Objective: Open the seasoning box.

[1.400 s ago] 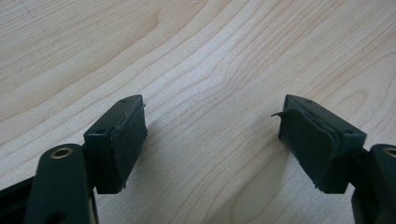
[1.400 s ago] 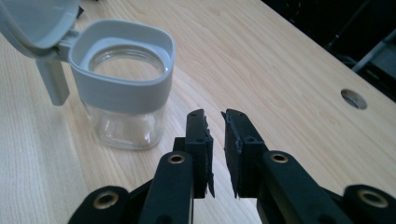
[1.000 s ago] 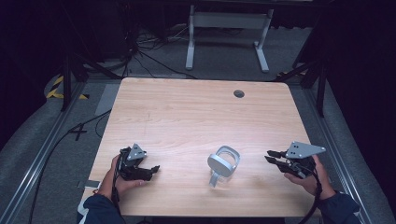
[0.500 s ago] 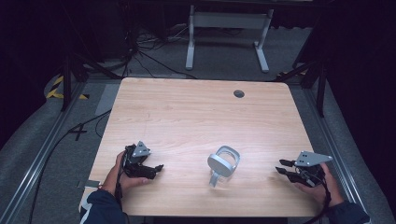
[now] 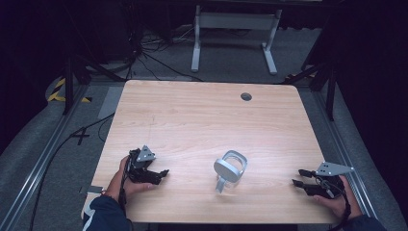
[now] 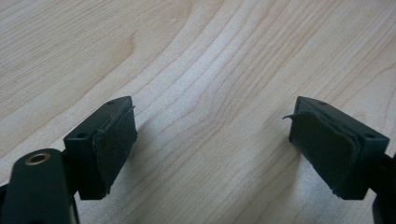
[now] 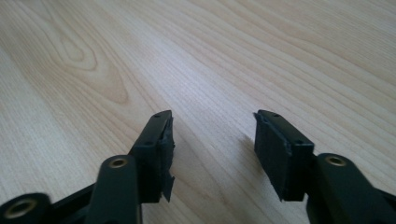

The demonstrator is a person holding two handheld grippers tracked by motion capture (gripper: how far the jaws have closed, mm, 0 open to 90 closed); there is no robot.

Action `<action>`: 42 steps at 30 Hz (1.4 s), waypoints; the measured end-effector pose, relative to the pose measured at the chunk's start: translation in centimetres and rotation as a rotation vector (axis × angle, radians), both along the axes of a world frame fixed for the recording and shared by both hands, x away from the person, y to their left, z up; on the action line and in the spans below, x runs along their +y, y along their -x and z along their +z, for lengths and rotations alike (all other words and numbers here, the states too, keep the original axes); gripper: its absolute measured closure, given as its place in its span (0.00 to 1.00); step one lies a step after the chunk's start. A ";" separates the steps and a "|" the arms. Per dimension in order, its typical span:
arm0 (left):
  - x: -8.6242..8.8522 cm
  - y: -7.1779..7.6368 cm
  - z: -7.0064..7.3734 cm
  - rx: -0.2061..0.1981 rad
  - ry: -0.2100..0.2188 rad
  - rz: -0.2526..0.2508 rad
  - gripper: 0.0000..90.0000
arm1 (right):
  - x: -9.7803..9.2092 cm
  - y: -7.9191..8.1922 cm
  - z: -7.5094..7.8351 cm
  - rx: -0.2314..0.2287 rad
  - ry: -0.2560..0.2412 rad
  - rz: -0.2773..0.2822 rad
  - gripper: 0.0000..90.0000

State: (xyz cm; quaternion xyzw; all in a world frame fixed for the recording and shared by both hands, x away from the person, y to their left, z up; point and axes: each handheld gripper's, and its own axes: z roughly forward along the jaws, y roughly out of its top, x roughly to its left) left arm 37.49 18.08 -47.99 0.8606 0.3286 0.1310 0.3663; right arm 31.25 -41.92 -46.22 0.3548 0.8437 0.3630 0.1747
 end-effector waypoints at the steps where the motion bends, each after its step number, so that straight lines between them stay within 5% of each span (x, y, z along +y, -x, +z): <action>1: 0.0 0.0 0.0 0.000 0.000 0.001 0.17 | -0.3 0.0 -0.2 -0.003 -0.018 0.000 0.50; 9: 0.0 0.0 0.0 0.000 -0.001 0.003 0.17 | -0.6 0.6 -0.4 -0.016 -0.015 -0.034 0.32; 42: -0.3 0.1 0.0 0.004 0.004 0.014 0.17 | -0.5 0.3 -0.5 -0.009 -0.013 -0.039 0.27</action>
